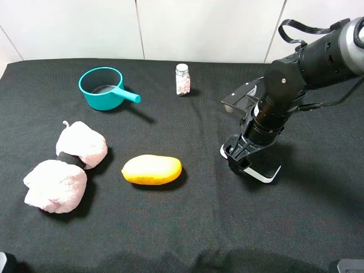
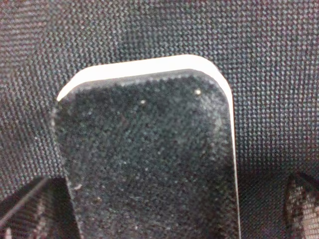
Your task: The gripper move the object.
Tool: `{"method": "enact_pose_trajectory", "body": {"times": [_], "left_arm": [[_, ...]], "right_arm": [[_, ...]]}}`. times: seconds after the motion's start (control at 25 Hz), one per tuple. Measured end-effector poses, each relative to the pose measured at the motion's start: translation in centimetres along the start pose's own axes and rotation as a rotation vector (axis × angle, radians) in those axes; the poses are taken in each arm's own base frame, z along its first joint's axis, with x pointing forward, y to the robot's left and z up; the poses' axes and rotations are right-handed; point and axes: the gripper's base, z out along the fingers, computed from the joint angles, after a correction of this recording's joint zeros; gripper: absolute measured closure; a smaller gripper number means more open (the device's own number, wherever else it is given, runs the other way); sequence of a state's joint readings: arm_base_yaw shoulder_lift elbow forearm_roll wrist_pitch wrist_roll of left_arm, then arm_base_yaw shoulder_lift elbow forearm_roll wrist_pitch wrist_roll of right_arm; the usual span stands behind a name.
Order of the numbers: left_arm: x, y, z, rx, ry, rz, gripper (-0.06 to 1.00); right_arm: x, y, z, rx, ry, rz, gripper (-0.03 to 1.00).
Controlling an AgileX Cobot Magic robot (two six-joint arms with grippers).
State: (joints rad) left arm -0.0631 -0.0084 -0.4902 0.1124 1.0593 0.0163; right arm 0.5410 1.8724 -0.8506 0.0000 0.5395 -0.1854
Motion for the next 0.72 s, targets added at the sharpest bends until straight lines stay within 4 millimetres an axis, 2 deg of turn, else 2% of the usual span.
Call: {"method": "enact_pose_trajectory", "body": {"times": [0.28, 0.72], "left_arm": [[0.0, 0.0, 0.0, 0.0, 0.0, 0.0, 0.18], [0.0, 0.0, 0.0, 0.0, 0.0, 0.0, 0.18]], "right_arm": [[0.05, 0.01, 0.73, -0.003, 0.018, 0.0, 0.27], [-0.09, 0.01, 0.73, -0.004, 0.002, 0.006, 0.27]]}}
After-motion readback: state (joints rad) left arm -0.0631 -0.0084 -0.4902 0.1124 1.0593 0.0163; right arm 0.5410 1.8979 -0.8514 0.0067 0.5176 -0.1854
